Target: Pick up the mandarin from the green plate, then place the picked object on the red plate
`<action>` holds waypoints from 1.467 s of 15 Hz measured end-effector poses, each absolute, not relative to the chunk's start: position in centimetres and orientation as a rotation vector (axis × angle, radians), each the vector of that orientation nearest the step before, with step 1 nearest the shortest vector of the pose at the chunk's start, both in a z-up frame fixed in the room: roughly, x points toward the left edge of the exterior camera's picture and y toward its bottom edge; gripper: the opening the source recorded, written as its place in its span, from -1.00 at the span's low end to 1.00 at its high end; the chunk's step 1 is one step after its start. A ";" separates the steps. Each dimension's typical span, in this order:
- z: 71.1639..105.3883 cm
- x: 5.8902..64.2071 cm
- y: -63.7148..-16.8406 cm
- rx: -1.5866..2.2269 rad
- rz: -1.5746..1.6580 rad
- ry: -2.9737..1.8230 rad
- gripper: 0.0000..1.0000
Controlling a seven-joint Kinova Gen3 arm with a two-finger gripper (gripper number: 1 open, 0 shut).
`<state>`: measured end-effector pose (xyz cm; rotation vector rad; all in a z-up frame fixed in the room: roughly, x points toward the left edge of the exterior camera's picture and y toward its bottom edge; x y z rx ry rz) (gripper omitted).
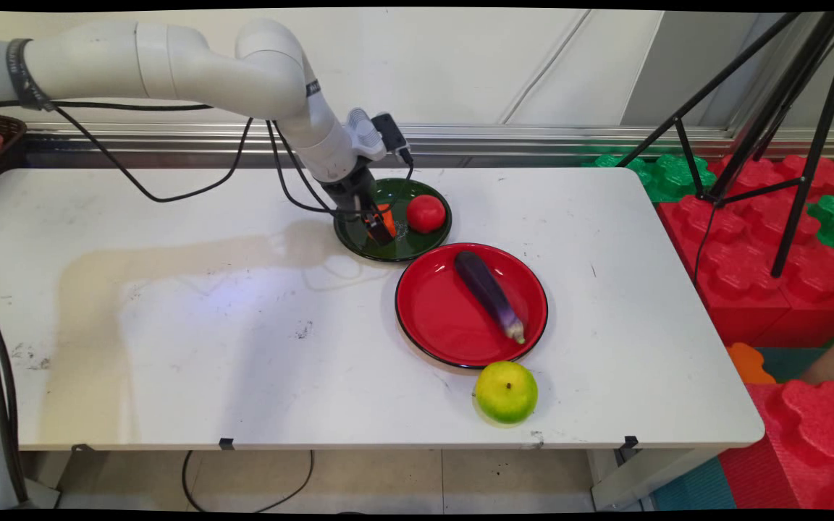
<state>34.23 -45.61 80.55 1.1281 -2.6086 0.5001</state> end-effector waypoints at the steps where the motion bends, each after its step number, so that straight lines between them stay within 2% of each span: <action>1: 80.4 34.2 -45.7 1.130 0.501 -2.611 1.00; 15: 79.9 33.7 -46.3 1.134 0.518 -2.605 1.00; 16: 79.8 33.7 -46.3 1.133 0.518 -2.602 -1.00; 22: 79.8 34.4 -46.3 1.145 0.542 -2.590 -1.00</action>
